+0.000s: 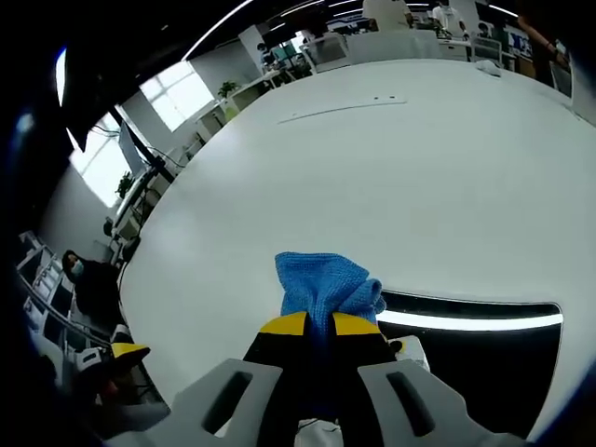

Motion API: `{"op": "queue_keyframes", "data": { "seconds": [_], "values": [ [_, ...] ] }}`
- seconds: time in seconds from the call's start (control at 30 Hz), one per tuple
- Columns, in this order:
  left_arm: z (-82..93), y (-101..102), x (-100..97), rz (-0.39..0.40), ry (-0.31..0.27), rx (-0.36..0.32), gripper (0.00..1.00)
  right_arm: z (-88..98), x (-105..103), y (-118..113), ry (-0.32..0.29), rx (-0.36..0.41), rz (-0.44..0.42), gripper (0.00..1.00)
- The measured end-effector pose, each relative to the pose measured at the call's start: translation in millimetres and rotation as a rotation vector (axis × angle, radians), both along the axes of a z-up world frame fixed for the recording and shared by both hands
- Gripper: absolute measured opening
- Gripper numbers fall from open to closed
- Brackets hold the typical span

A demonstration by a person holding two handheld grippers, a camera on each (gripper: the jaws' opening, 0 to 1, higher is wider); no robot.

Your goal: Wipe the mirror surface with the cleaning cloth until all visible marks leave the cleaned area.

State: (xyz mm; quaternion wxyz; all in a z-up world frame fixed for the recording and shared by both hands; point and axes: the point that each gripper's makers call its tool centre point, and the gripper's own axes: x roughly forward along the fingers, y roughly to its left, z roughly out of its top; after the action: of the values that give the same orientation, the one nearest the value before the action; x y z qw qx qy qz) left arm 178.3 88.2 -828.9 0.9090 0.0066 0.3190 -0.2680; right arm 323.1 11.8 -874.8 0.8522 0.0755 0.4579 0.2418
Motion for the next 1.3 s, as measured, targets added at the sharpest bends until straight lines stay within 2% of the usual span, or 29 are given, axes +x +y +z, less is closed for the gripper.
{"op": "queue_keyframes", "data": {
  "seconds": [0.63,0.67,0.7,0.73,0.83,1.3],
  "values": [
    [0.9,1,0.1,0.011,-0.003,-0.004,0.94,-4.4,-24,3,0.042,0.018,0.020,0.03],
    [0.1,2,0.4,0.012,-0.004,-0.004,0.94,-4.5,-26,3,0.049,0.017,0.021,0.03],
    [-0.3,2,0.6,0.012,-0.004,-0.003,0.94,-1.4,-35,5,0.090,0.036,0.019,0.03],
    [0.4,2,0.4,0.013,-0.004,-0.003,0.94,-1.1,-39,7,0.104,0.044,0.028,0.03],
    [0.2,3,0.6,0.015,-0.006,-0.002,0.94,-3.8,-38,6,0.070,0.020,0.051,0.03],
    [2.4,3,1.2,0.027,-0.013,0.000,0.94,-1.2,-40,4,0.023,0.012,0.088,0.03]
  ]
}}
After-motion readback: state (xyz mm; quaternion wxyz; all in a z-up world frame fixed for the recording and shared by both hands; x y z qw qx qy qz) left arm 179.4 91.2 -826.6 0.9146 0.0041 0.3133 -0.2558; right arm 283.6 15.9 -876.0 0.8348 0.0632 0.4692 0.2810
